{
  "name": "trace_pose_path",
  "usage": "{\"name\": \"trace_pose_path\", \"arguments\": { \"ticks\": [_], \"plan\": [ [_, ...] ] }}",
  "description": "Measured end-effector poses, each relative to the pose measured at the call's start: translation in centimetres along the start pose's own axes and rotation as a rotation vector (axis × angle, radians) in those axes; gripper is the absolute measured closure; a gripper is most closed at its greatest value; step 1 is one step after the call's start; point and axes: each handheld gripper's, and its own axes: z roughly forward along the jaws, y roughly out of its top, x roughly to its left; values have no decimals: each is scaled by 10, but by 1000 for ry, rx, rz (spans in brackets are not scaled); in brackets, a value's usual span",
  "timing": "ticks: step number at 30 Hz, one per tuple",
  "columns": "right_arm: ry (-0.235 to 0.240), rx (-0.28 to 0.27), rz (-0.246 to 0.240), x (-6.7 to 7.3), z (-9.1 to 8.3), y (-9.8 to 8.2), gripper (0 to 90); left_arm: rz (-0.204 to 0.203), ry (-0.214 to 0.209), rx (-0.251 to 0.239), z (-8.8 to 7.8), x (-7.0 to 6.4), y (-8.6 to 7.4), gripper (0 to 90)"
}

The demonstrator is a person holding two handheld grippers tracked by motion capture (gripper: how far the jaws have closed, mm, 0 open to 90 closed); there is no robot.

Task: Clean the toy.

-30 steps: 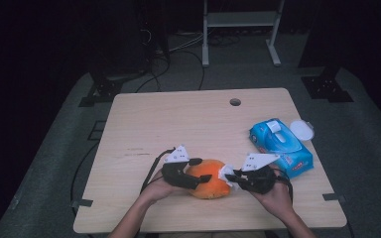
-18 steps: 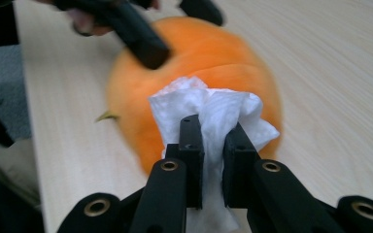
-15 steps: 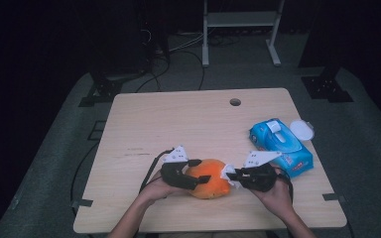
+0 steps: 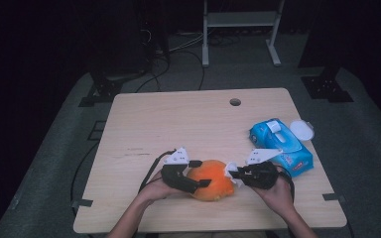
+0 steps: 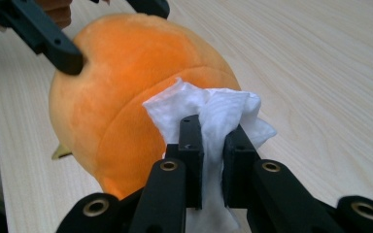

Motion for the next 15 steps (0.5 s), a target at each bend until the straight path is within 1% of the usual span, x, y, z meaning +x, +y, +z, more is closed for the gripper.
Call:
{"name": "trace_pose_path", "arguments": {
  "ticks": [4, 6, 7, 8, 10, 11, 12, 13, 14, 15],
  "plan": [
    [6, -21, -4, 3, -2, 4, 803, 39, -60, 23, -1, -4, -1, 247],
    [8, -23, -11, 5, -2, 4, 803, 60, -68, 29, -3, -4, 0, 237],
    [11, -28, -12, 5, -2, 4, 803, 56, -69, 20, -4, -3, 0, 231],
    [17, -28, -12, 6, -3, 4, 803, 48, -60, 9, -5, -2, 0, 219],
    [23, -28, -16, 6, -3, 3, 803, 21, -21, 3, -3, 1, 0, 169],
    [30, -26, -11, 6, -2, 3, 803, 11, -4, 15, -1, 3, 0, 125],
    [34, -25, -11, 5, -2, 2, 803, -2, -7, 24, 1, 4, -2, 95],
    [38, -22, -7, 4, -2, 1, 803, -7, -14, 23, 2, 5, -4, 96],
    [40, -22, -3, 4, -1, 1, 803, -7, -22, 20, 2, 5, -5, 111],
    [42, -20, -1, 2, -1, 0, 804, -1, -25, 26, 3, 5, -6, 151]
  ]
}}
